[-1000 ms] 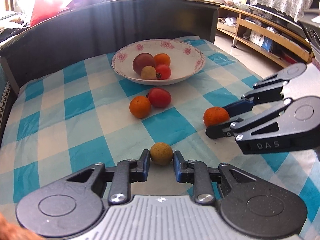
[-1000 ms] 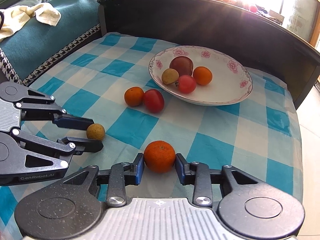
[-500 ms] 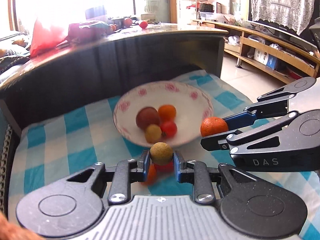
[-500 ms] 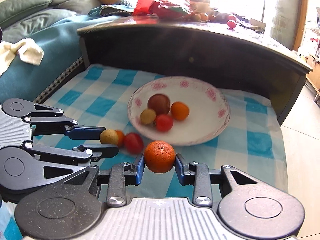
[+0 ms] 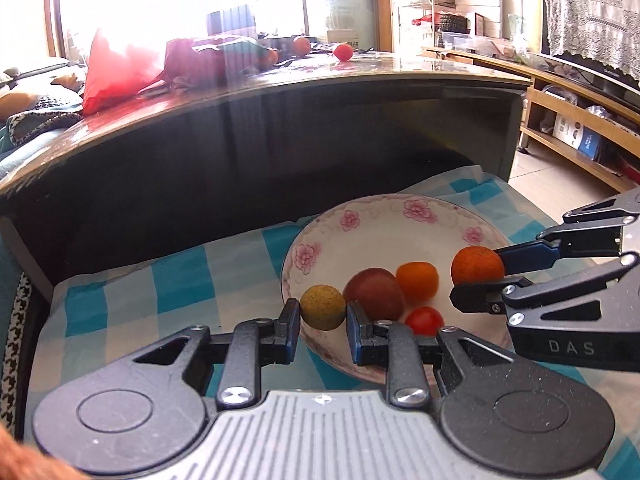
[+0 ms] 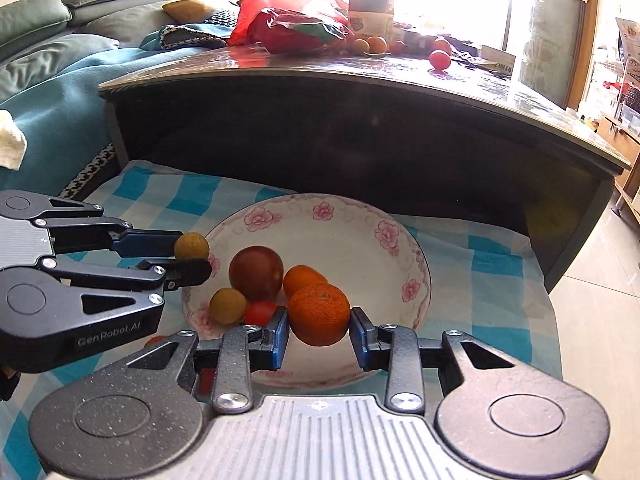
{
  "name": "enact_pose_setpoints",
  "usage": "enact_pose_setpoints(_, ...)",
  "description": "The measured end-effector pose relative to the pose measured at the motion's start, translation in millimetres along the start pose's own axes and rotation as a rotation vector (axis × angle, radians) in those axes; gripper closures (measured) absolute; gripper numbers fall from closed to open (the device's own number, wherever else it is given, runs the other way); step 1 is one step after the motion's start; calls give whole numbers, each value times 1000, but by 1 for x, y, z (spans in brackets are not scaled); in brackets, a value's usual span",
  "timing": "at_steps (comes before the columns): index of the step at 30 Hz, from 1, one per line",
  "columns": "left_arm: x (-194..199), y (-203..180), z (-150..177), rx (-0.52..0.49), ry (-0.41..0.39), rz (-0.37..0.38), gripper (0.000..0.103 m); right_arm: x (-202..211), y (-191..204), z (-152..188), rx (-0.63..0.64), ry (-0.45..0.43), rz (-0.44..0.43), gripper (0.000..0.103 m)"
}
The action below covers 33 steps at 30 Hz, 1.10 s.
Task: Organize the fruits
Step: 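Lower both held fruits into the white bowl and open both tools, then grasp an orange with the left tool while the right tool grasps a red tomato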
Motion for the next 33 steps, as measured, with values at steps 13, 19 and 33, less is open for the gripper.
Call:
enact_pose_setpoints(13, -21, 7, -9, 33, -3, -13, 68, -19, -6, -1, 5, 11, 15, 75)
enact_pose_setpoints(19, -23, 8, -14, 39, -4, -14, 64, -13, -8, -4, -2, -20, 26, 60)
enact_pose_setpoints(33, 32, 12, -6, 12, -28, -5, 61, 21, 3, -9, -32, -66, 9, 60)
Point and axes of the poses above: each gripper's, at about its wrist camera, not at the fingertips, and x roughly against the way its jaws point, y to its left, z to its underside, the point moved 3 cm from there along -x, roughly the way its jaws point
